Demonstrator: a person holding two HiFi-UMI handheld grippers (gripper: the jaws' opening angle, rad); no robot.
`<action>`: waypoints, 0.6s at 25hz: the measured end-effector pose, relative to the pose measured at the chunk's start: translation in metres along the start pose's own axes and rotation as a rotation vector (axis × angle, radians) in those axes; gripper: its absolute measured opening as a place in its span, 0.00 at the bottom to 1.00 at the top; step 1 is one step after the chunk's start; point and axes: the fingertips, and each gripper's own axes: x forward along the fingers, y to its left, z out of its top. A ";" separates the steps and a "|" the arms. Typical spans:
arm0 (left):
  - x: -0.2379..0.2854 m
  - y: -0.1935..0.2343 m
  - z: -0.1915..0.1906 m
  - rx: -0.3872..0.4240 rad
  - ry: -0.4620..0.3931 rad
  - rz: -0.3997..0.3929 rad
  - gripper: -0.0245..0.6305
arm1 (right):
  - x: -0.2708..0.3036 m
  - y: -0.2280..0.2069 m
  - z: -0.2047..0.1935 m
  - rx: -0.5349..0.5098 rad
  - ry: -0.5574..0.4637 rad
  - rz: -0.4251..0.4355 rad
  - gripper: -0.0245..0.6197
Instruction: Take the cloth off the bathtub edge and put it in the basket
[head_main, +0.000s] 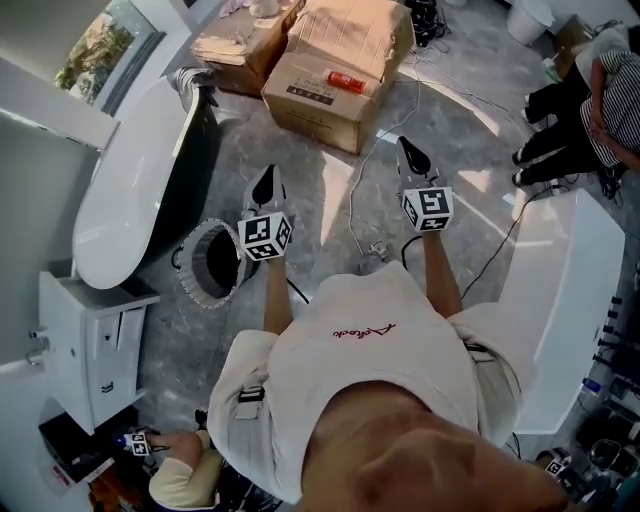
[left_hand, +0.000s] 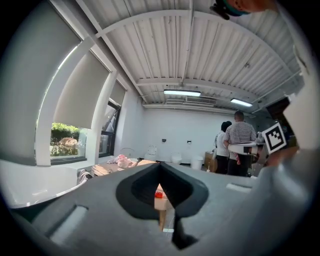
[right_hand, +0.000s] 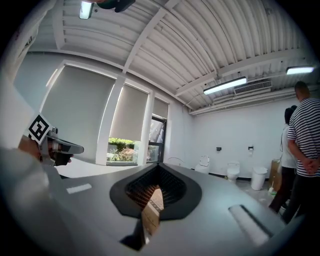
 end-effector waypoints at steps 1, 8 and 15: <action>0.011 -0.011 0.000 0.004 0.002 -0.022 0.04 | -0.005 -0.014 -0.002 0.003 0.001 -0.024 0.05; 0.083 -0.081 0.009 0.025 0.005 -0.152 0.04 | -0.033 -0.103 -0.008 0.015 0.009 -0.159 0.05; 0.141 -0.133 0.011 0.034 0.007 -0.243 0.04 | -0.047 -0.168 -0.013 0.012 0.011 -0.253 0.05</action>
